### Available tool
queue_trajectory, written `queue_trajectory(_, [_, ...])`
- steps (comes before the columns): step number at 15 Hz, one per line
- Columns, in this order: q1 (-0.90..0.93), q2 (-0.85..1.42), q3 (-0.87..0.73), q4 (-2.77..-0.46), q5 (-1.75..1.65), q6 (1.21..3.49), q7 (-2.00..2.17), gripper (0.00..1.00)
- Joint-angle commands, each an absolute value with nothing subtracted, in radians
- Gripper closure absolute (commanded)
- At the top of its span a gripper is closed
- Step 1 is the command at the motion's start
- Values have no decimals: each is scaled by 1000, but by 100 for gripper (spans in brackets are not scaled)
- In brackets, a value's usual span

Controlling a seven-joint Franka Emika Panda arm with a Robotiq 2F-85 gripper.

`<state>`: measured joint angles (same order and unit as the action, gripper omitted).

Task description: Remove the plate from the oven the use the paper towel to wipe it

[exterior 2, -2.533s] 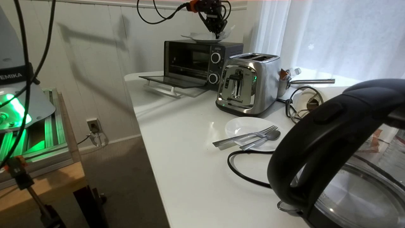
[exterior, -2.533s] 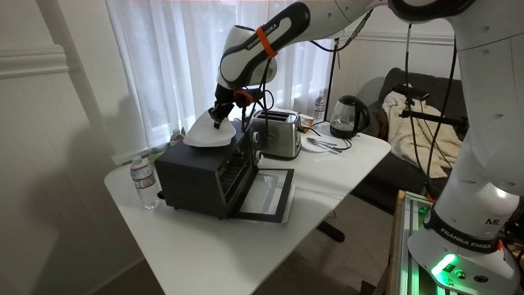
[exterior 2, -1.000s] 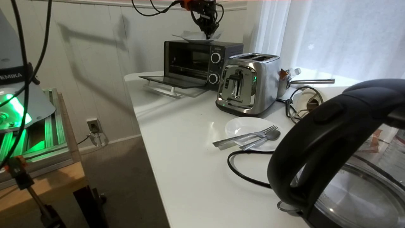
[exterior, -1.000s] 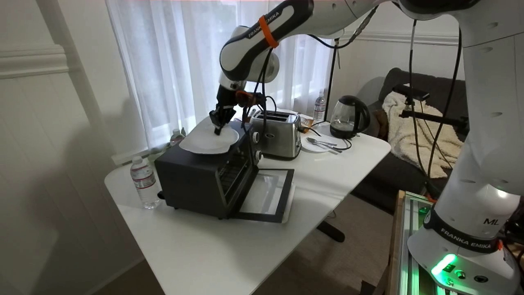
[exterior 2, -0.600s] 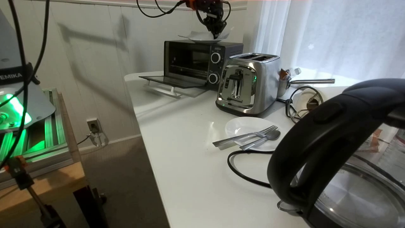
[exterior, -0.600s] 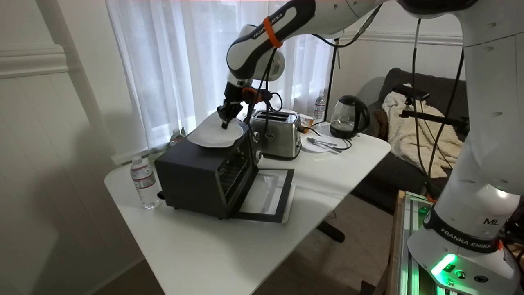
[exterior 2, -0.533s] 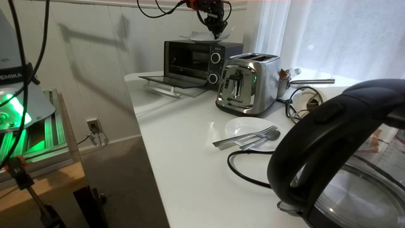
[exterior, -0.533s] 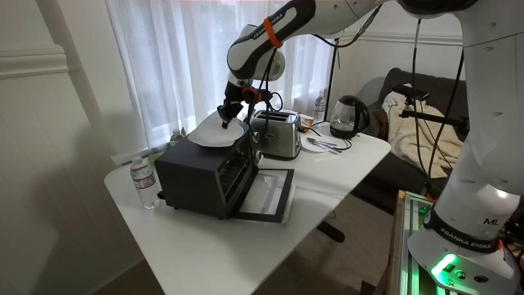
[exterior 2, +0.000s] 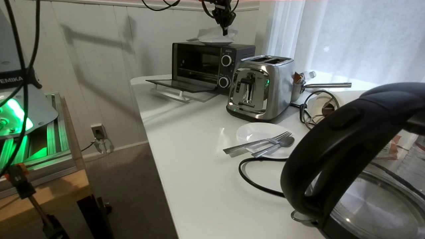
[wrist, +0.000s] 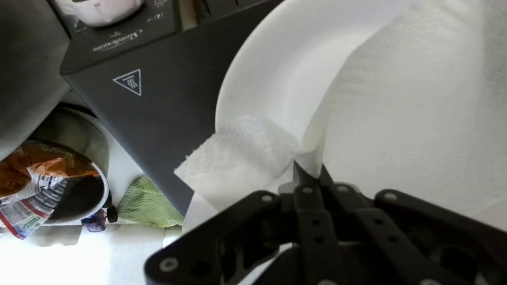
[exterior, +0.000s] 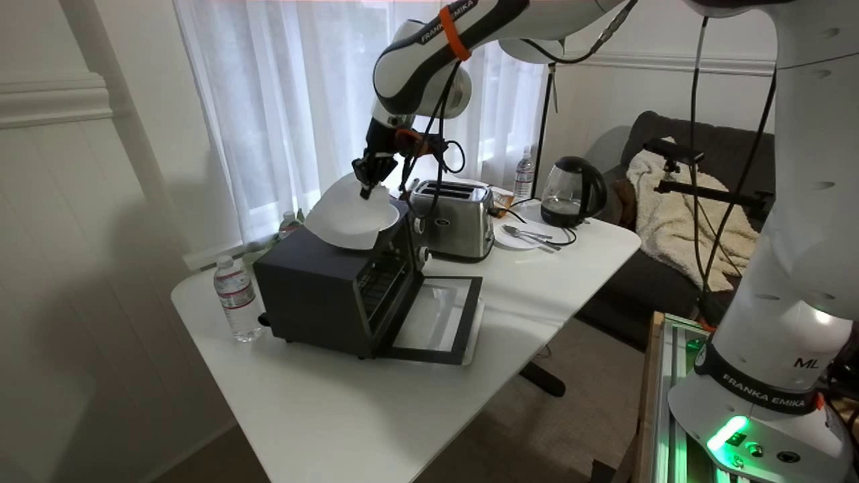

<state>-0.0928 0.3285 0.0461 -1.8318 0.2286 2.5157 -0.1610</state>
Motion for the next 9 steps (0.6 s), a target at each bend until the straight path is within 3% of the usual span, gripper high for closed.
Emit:
queue_trajectory(1, [-63, 241, 19, -1899, 176, 2498, -84, 66])
queue_trajectory(9, [-43, 196, -23, -1927, 41, 2510, 5, 12])
